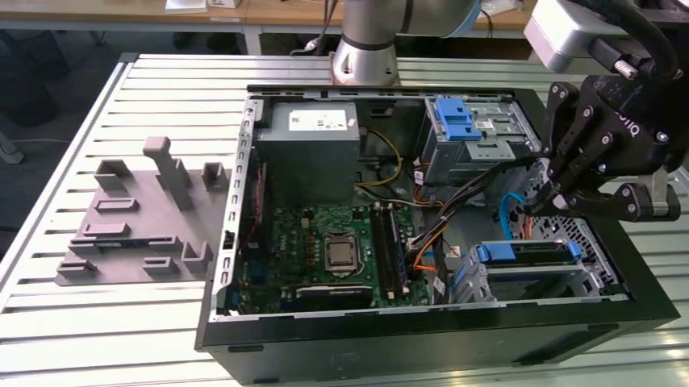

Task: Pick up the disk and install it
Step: 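Insert the disk into the insertion slot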

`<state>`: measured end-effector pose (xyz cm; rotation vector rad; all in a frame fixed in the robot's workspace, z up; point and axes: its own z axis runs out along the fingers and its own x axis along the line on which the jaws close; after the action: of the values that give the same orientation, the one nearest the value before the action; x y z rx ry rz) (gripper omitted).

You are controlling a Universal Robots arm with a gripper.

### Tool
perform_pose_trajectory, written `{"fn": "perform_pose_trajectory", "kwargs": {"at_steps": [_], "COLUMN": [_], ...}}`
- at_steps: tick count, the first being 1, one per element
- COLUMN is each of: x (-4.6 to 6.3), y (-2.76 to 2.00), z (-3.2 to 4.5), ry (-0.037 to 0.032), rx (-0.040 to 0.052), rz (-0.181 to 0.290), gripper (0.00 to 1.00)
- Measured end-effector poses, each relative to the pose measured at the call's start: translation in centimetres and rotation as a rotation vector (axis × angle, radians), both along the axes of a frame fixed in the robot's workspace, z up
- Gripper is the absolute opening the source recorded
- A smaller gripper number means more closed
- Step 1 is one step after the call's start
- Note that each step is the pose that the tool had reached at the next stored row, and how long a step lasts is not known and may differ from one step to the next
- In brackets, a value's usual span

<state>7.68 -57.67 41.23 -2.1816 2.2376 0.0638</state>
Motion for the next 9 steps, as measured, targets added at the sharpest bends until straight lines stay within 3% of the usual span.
{"fn": "perform_pose_trajectory", "kwargs": {"at_steps": [9], "x": [0.0], "y": [0.0], "z": [-0.29], "ry": [0.0], "rx": [0.0], "rz": [0.0], "gripper": [0.11]}}
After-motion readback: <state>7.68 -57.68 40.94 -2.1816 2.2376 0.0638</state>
